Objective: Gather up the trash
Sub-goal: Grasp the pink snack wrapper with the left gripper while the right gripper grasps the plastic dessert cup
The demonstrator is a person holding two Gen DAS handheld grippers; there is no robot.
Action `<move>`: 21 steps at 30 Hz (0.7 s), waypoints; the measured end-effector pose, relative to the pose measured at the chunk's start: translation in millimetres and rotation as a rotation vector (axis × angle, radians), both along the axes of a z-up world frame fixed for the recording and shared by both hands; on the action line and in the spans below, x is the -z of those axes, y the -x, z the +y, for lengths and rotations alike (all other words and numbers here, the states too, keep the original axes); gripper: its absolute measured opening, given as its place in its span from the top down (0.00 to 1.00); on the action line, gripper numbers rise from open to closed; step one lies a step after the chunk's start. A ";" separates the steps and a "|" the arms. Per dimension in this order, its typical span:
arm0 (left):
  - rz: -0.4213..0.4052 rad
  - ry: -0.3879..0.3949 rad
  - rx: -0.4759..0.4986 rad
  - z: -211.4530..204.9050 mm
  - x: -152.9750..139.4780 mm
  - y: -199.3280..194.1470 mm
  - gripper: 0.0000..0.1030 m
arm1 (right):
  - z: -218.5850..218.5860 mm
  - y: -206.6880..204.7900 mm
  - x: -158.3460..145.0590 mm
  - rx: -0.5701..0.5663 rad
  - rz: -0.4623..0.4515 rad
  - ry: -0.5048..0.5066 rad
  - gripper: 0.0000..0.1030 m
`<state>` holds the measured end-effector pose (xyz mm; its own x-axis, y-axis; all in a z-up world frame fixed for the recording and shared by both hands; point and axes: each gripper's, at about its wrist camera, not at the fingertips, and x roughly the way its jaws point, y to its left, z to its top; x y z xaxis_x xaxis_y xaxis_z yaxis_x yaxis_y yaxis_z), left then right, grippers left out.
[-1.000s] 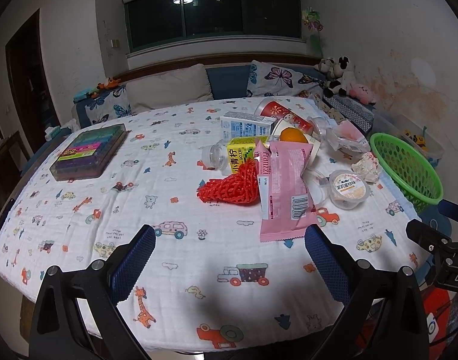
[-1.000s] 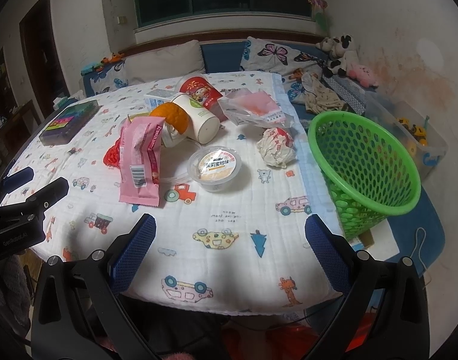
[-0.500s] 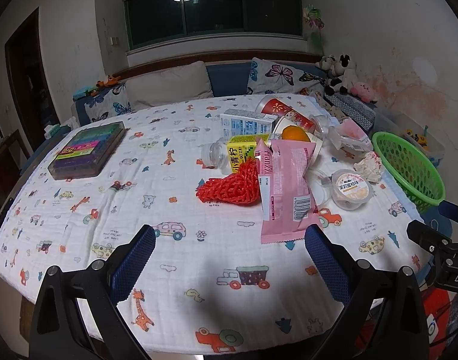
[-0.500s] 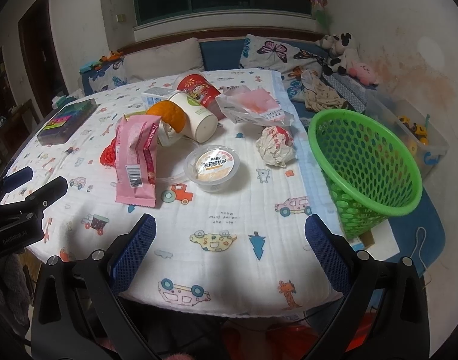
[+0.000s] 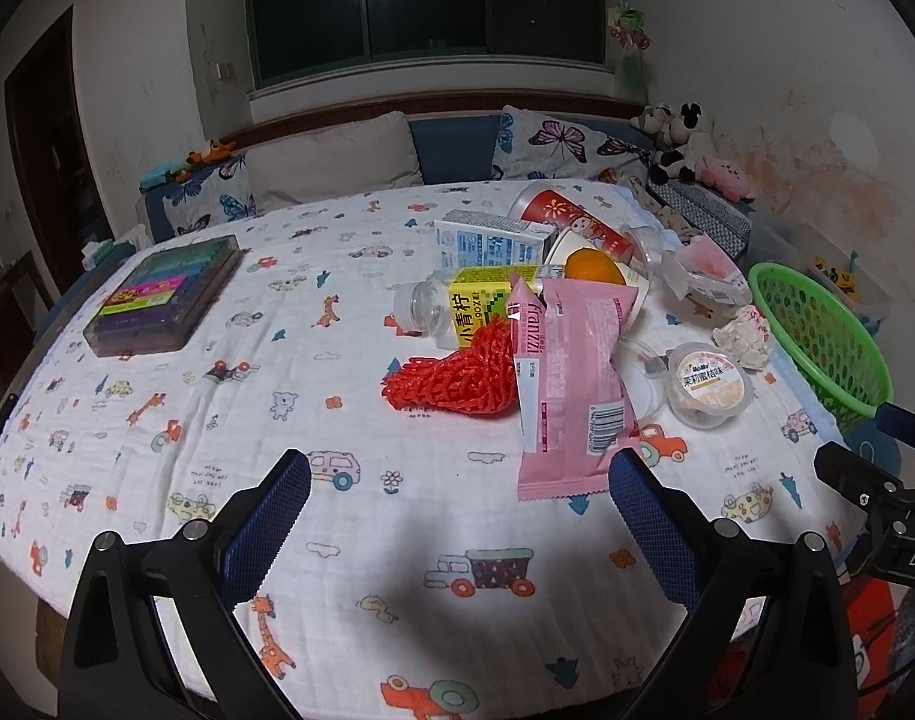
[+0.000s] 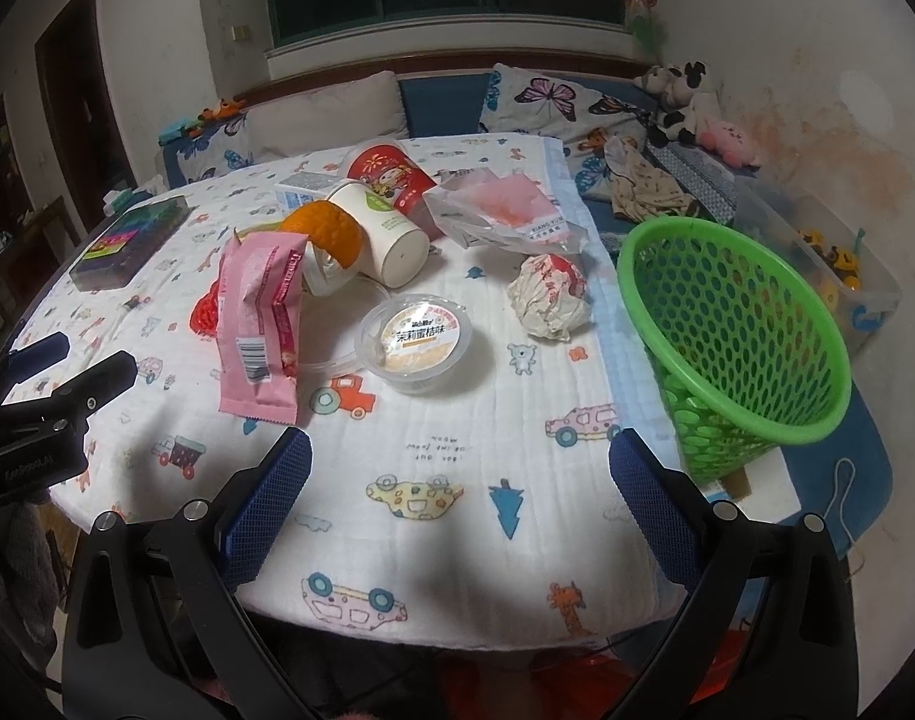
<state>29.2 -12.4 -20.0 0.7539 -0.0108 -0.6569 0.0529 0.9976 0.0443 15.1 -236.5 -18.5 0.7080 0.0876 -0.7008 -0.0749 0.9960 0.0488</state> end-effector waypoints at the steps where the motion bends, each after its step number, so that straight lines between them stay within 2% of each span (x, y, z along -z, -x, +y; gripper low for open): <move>1: 0.002 0.003 -0.002 1.5 -1.0 -1.2 0.06 | -0.8 -2.1 0.2 -0.003 0.000 0.000 0.04; 9: 0.013 0.006 -0.011 6.8 -2.9 -10.1 0.06 | -4.8 -20.2 4.6 -0.020 0.011 -0.002 0.04; 21: 0.025 0.011 -0.011 10.3 -2.3 -26.0 0.06 | 11.6 -57.6 22.1 -0.159 0.037 0.002 0.09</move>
<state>55.3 -2.1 -17.7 0.7374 -0.0098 -0.6754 0.0426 0.9986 0.0321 72.7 -224.9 -40.6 0.6588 0.1954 -0.7265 -0.2298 0.9718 0.0530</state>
